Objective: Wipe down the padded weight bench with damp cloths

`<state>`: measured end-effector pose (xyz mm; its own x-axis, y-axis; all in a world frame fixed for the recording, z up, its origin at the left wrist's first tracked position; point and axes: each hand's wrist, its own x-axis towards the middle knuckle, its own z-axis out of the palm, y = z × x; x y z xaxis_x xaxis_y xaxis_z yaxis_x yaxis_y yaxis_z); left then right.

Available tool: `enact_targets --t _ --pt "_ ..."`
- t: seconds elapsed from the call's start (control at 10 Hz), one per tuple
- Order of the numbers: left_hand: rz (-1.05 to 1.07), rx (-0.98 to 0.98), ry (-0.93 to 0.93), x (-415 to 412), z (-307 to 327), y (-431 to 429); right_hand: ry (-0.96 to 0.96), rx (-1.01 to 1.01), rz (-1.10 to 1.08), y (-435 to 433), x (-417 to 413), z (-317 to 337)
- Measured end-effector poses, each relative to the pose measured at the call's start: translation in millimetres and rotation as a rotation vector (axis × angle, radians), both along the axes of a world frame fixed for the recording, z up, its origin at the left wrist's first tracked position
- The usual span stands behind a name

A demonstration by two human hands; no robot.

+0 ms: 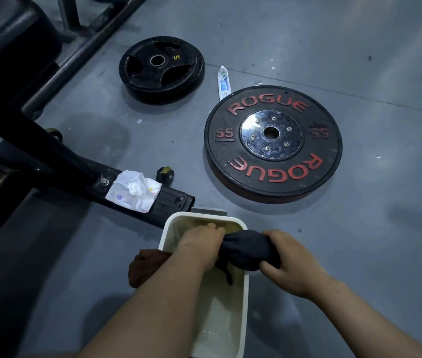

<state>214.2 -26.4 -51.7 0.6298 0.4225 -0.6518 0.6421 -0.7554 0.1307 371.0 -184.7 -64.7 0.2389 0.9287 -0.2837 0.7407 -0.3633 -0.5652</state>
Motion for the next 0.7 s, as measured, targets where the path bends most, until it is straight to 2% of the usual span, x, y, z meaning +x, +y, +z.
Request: enact_targets --t 0.4,0.7 --pt "-0.033 -0.052 -0.034 -7.9 5.5 -4.0 0.125 -0.011 -0.020 -2.0 -4.8 -6.2" --pt "-0.066 -0.008 -0.289 -17.8 32.1 8.1 0.066 0.105 0.008 1.0 2.5 20.4"
